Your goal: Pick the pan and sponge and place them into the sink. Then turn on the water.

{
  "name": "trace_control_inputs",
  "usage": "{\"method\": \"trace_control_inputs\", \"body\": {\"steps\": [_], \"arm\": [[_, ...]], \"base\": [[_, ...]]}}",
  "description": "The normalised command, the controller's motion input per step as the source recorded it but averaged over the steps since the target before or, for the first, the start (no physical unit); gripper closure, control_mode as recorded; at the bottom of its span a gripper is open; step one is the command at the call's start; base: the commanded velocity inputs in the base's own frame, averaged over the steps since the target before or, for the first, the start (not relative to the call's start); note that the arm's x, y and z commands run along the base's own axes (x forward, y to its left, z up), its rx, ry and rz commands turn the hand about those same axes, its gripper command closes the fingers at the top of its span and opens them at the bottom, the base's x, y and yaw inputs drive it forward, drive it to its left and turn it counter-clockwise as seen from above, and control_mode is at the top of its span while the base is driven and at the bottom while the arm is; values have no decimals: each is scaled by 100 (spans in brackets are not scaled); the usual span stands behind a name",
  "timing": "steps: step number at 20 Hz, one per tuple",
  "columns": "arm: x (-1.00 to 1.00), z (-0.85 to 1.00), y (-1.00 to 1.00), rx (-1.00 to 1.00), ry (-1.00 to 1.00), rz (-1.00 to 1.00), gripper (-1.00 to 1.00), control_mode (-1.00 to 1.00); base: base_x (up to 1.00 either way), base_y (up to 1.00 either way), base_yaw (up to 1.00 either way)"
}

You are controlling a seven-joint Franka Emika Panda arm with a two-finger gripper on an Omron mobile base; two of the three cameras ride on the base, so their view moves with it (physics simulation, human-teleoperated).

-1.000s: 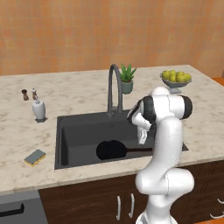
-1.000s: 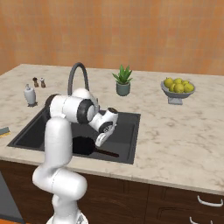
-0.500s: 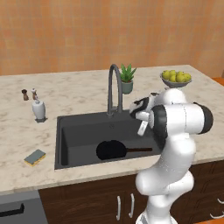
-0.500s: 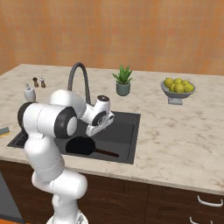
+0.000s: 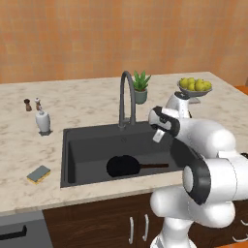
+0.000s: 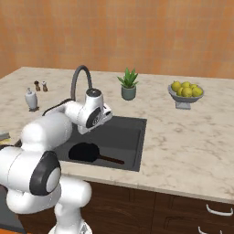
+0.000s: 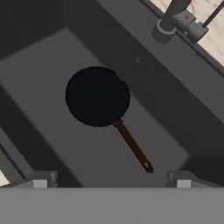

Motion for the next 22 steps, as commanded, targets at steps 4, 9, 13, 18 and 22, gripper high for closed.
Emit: {"method": "trace_control_inputs", "body": {"steps": [4,9,13,18,22], "arm": [[-60,100,97,-6,-20,-20,-100,-100],[-85,95,100,-3,-15,-13,-100,-100],[-68,50,100,-8,3,-7,-100,-100],[-49,6,100,-15,20,-1,-100,-100],[0,0,100,-14,40,0,-100,-100]], "base": [[0,0,0],[0,0,0],[0,0,0],[0,0,0],[0,0,0]]}}
